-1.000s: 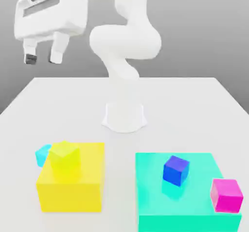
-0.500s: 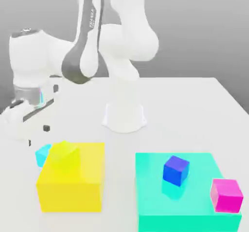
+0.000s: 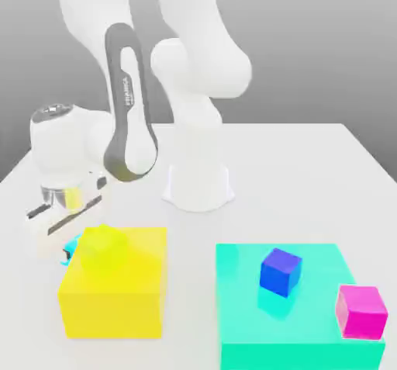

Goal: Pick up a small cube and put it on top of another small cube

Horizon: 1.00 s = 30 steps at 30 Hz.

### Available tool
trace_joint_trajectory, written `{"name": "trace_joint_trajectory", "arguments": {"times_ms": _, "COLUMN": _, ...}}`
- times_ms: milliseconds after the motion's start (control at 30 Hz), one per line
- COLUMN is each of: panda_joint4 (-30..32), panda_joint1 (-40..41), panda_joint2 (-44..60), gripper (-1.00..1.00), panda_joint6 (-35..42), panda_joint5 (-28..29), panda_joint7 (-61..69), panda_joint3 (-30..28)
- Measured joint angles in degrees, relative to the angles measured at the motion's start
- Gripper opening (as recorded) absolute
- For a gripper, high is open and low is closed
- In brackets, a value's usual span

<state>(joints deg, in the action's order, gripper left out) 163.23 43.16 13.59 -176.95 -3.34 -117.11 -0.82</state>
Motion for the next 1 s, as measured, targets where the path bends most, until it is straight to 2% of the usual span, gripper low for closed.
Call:
{"name": "trace_joint_trajectory", "arguments": {"times_ms": 267, "panda_joint4": 1.8, "panda_joint1": -0.55, "panda_joint2": -14.88, "gripper": -1.0, "panda_joint6": 12.53, "panda_joint5": 4.08, "panda_joint7": -1.74, "panda_joint3": -1.36}}
{"name": "trace_joint_trajectory", "arguments": {"times_ms": 400, "panda_joint4": -3.54, "panda_joint1": -1.55, "panda_joint2": -19.69, "gripper": -1.0, "panda_joint6": 18.01, "panda_joint5": 10.57, "panda_joint7": 3.97, "panda_joint3": -0.24}}
{"name": "trace_joint_trajectory", "arguments": {"times_ms": 467, "panda_joint4": -6.17, "panda_joint1": -4.34, "panda_joint2": -21.47, "gripper": -1.0, "panda_joint6": 21.32, "panda_joint5": 11.59, "panda_joint7": 7.66, "panda_joint3": 1.99}}
{"name": "trace_joint_trajectory", "arguments": {"times_ms": 667, "panda_joint4": -11.96, "panda_joint1": -17.03, "panda_joint2": -25.38, "gripper": -1.0, "panda_joint6": 31.28, "panda_joint5": 8.53, "panda_joint7": 18.51, "panda_joint3": 11.13}}
{"name": "trace_joint_trajectory", "arguments": {"times_ms": 1000, "panda_joint4": -15.7, "panda_joint1": -36.12, "panda_joint2": -27.78, "gripper": -1.0, "panda_joint6": 41.97, "panda_joint5": -3.15, "panda_joint7": 30.04, "panda_joint3": 23.51}}
